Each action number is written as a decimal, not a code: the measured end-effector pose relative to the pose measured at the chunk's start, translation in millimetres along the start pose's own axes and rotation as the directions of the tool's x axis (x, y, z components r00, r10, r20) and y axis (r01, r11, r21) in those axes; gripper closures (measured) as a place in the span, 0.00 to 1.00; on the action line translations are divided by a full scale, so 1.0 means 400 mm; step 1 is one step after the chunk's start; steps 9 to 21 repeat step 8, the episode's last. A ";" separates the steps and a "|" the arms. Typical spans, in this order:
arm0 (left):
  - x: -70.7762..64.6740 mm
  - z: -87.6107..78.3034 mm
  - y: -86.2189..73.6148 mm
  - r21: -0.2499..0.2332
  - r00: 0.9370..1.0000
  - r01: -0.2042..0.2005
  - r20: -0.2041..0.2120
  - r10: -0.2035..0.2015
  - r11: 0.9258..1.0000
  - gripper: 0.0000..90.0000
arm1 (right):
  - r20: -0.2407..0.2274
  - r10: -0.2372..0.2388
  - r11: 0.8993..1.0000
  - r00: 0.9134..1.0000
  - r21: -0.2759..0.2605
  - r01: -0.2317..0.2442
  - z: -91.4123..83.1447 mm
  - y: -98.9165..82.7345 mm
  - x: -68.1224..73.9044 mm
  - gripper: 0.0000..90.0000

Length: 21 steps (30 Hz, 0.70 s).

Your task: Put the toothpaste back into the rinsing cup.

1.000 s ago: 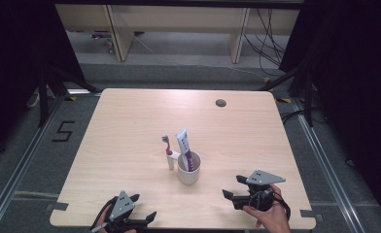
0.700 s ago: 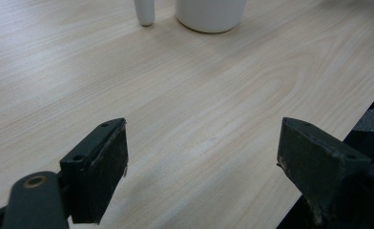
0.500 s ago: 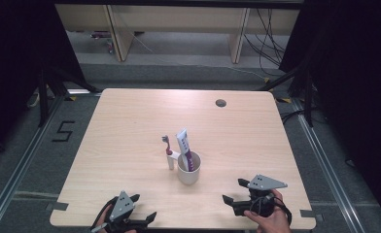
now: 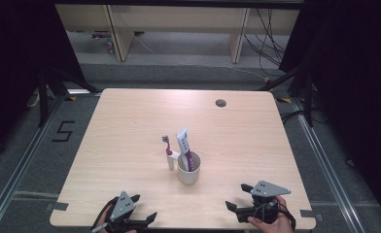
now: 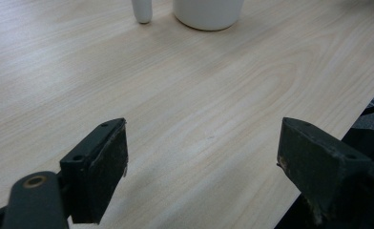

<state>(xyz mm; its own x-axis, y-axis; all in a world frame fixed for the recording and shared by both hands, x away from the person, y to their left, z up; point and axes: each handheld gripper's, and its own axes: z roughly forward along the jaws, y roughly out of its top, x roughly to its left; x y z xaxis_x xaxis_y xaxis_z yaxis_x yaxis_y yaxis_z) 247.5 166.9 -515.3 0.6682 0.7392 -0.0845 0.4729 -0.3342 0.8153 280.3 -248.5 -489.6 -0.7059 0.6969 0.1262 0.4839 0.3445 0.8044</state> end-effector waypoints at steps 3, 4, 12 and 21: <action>0.000 0.000 0.000 0.001 1.000 0.000 0.000 0.000 1.000 0.19 | -0.004 -0.005 1.000 1.000 0.005 0.005 -0.001 -0.005 0.006 0.18; 0.000 0.000 0.000 0.001 1.000 0.000 0.001 0.000 1.000 0.19 | 0.016 -0.022 1.000 1.000 0.007 0.022 -0.005 -0.006 0.006 0.18; 0.000 0.001 -0.001 0.001 1.000 -0.002 0.003 0.002 1.000 0.19 | 0.002 -0.021 1.000 1.000 0.016 0.021 -0.007 -0.010 0.011 0.18; 0.000 0.001 -0.001 0.001 1.000 -0.002 0.003 0.002 1.000 0.19 | 0.002 -0.021 1.000 1.000 0.016 0.021 -0.007 -0.010 0.011 0.18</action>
